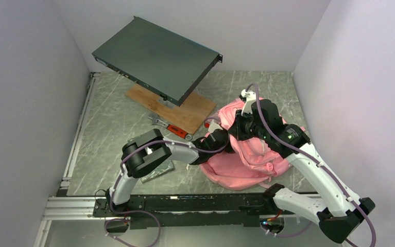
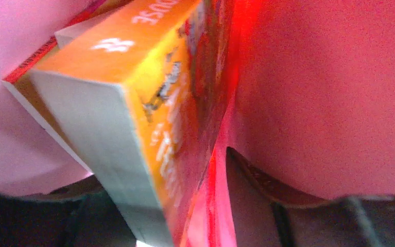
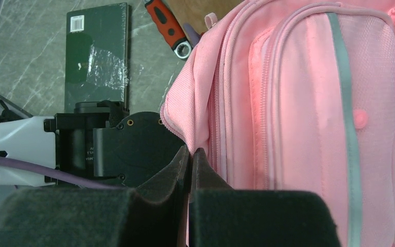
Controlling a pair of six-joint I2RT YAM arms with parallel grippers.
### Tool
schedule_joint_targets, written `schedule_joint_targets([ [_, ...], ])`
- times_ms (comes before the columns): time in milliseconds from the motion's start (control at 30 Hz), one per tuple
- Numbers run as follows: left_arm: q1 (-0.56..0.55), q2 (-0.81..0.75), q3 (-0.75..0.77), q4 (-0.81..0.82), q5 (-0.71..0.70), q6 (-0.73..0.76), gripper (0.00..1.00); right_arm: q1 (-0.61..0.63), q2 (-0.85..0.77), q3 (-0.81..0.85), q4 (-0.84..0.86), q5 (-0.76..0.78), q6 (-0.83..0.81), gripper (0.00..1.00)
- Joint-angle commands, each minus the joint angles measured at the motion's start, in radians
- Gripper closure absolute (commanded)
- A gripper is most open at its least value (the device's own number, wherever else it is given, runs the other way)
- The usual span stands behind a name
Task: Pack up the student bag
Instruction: Place the book in the student bag.
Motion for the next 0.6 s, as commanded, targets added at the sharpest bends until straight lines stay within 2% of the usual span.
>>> schedule_joint_targets([
  [0, -0.005, -0.099, 0.018, -0.108, -0.014, 0.104, 0.3, 0.005, -0.043, 0.07, 0.133, -0.045, 0.011, 1.0],
  [67, -0.005, -0.142, 0.012, -0.159, 0.013, 0.15, 0.25, 0.005, -0.042, 0.071, 0.127, -0.024, 0.002, 1.0],
  [133, -0.005, -0.188, -0.001, -0.188, 0.019, 0.195, 0.23, 0.004, -0.046, 0.067, 0.129, -0.012, 0.004, 1.0],
  [267, -0.005, -0.249, 0.039, -0.336, 0.034, 0.258, 0.23, 0.004, -0.041, 0.067, 0.124, -0.012, 0.002, 1.0],
  [367, -0.005, -0.276, 0.054, -0.46, 0.042, 0.243, 0.26, 0.004, -0.039, 0.069, 0.119, -0.005, -0.001, 1.0],
  [467, -0.003, -0.27, -0.002, -0.401, 0.066, 0.195, 0.38, 0.002, -0.042, 0.065, 0.123, -0.011, 0.004, 1.0],
  [567, 0.012, -0.189, 0.033, -0.344, 0.155, 0.189, 0.61, 0.002, -0.036, 0.059, 0.132, -0.019, 0.005, 1.0],
])
